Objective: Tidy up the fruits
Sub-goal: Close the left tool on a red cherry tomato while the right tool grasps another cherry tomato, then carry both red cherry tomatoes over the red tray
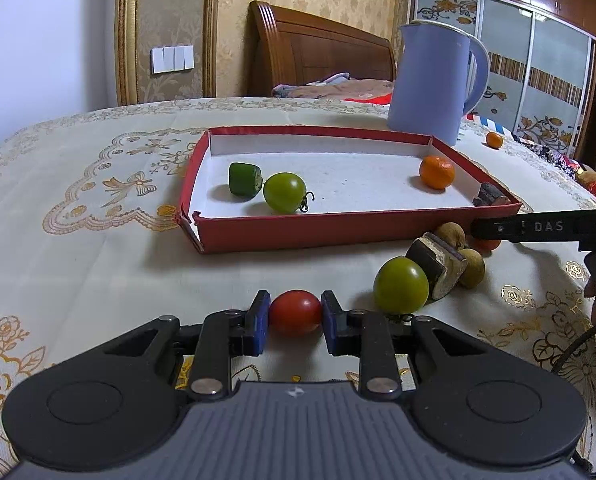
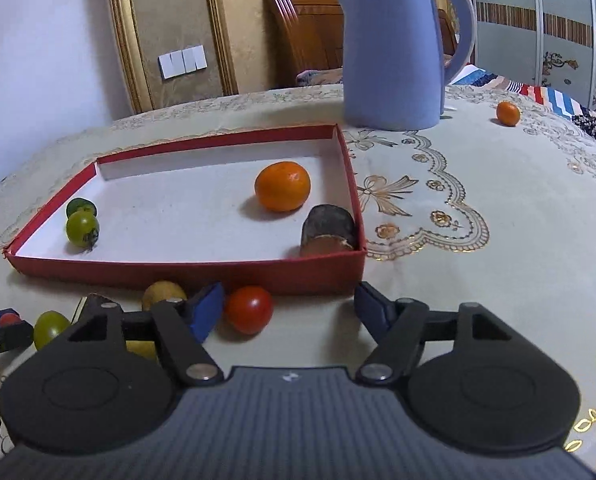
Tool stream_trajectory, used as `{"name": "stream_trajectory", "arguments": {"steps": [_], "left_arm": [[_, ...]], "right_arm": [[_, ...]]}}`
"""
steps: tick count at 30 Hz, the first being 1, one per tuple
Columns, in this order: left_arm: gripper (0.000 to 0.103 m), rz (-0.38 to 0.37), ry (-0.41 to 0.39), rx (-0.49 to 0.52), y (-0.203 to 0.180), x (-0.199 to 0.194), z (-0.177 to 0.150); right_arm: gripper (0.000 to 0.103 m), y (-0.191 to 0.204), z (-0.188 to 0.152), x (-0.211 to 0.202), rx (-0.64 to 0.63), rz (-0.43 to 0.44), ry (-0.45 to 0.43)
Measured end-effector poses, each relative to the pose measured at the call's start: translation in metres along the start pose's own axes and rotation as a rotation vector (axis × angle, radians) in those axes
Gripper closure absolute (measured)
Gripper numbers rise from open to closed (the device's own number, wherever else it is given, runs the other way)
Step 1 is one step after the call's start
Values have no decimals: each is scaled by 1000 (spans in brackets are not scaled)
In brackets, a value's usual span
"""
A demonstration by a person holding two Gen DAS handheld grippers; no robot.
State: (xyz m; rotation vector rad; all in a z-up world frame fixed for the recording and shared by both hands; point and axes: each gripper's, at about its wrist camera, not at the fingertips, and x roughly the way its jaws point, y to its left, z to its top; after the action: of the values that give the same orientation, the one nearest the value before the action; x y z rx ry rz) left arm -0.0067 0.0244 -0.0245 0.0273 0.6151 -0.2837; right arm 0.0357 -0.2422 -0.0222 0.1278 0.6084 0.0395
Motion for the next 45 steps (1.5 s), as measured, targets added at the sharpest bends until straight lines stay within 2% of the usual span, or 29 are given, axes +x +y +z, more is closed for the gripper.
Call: {"name": "stream_trajectory", "arguments": {"steps": [3, 5, 9, 16, 21, 45], "left_arm": [[76, 3, 0, 4, 0, 0, 0], [76, 6, 1, 9, 0, 1, 0], [76, 9, 1, 13, -1, 1, 0], [76, 8, 1, 16, -3, 0, -1], [76, 6, -1, 12, -2, 0, -1], [76, 28, -44, 18, -4, -6, -2]], "right_arm": [[35, 5, 0, 1, -21, -16, -2], [41, 7, -1, 2, -39, -9, 2], [42, 16, -1, 4, -94, -15, 12], [67, 9, -1, 1, -61, 16, -10], [77, 4, -2, -2, -30, 29, -27], [78, 4, -6, -20, -27, -11, -142]]}}
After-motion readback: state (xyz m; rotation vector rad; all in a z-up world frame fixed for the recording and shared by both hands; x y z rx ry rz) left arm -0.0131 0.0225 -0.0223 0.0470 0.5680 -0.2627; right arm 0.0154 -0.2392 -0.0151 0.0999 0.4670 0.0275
